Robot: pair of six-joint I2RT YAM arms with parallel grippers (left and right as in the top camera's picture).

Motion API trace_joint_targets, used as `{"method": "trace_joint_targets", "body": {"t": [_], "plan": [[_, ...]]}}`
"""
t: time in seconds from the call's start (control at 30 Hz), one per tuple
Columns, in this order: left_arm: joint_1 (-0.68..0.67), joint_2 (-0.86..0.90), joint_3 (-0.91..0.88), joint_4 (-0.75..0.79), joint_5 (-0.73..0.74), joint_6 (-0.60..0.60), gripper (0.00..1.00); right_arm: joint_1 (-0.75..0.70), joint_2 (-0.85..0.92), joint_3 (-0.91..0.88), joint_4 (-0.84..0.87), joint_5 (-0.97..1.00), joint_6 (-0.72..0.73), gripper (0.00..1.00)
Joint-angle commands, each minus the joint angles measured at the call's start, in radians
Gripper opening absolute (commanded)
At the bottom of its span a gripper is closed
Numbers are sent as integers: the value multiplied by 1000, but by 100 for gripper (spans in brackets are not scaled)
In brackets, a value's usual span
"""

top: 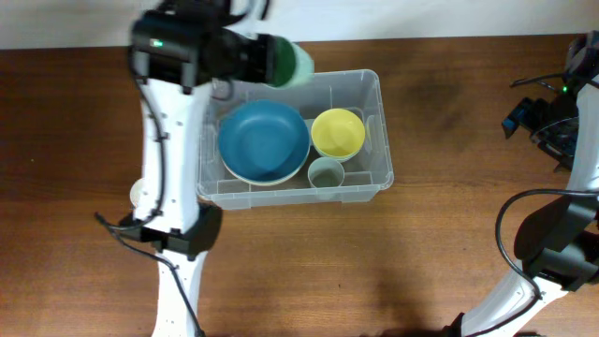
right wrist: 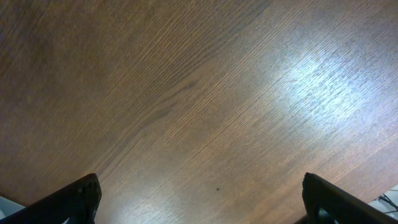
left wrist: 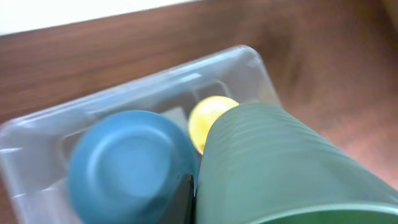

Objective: Pack container
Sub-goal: 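Lift the mint-green cup and carry it over the bin, then lower the mint-green cup into the grey cup and release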

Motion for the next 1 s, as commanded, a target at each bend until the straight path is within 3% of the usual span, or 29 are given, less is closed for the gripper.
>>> {"method": "trace_joint_targets", "body": {"t": [0.0,0.37,0.97], "plan": [[-70,3,-61,-3,-66,21,1,-3,2,-4,0,16,8,99],[-159,3,-408,-3,-61,19,1,-3,2,-4,0,16,8,99],[-204,4,-642,29,-36,19,1,-3,2,-4,-1,16,8,99]]}}
